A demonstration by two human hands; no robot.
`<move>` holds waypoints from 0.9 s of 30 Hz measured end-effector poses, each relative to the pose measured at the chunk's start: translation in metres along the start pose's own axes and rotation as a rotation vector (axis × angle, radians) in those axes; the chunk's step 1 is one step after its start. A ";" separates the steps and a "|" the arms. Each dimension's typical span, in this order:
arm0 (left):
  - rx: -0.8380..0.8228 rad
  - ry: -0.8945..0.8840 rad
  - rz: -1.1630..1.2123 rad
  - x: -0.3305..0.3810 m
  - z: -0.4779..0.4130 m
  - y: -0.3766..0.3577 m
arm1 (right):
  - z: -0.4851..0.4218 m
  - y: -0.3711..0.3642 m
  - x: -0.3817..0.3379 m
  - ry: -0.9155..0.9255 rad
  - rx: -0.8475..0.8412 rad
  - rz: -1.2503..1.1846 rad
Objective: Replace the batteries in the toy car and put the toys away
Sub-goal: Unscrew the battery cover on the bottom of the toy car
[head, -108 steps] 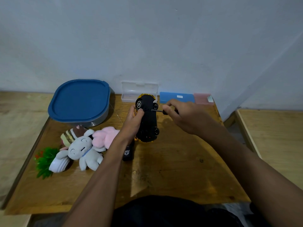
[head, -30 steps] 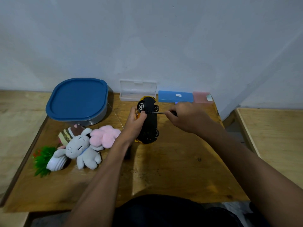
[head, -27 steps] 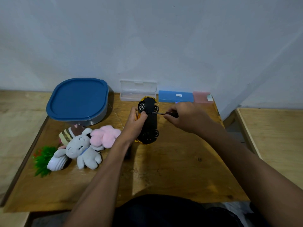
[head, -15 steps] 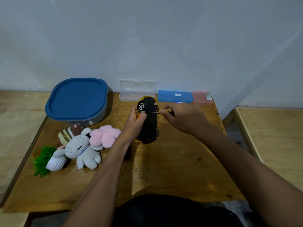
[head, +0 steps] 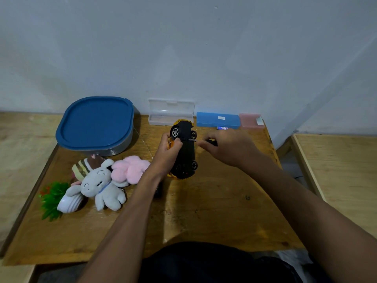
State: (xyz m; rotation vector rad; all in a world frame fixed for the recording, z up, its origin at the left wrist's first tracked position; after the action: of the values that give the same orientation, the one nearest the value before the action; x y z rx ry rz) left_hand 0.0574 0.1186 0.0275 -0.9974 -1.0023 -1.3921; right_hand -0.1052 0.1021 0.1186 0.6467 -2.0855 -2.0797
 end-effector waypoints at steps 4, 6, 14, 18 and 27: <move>0.002 0.008 -0.002 0.001 0.002 0.000 | -0.001 -0.001 0.002 0.003 0.010 -0.001; -0.001 0.006 -0.004 0.000 0.002 0.001 | 0.000 -0.004 0.004 0.017 0.003 -0.071; -0.012 -0.013 -0.016 -0.001 0.002 -0.002 | 0.002 -0.008 0.008 -0.046 -0.051 -0.105; -0.013 -0.008 -0.012 -0.001 0.003 -0.002 | 0.002 -0.007 0.007 -0.044 -0.022 -0.090; -0.015 -0.008 -0.001 -0.003 0.005 -0.004 | 0.015 -0.008 0.002 0.137 0.142 -0.172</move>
State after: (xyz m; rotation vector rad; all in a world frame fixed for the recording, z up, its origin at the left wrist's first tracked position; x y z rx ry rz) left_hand 0.0542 0.1243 0.0259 -1.0149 -0.9995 -1.3992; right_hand -0.1112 0.1156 0.1099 0.9922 -2.1828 -1.9188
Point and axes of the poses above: each hand's wrist, its own z-axis away from the middle knuckle, its own y-axis out of the back of the hand, x = y × z, the point moved 6 cm from there along -z, towards the middle knuckle, and after that the axes turned 6 degrees about -z, right-handed, at the moved point
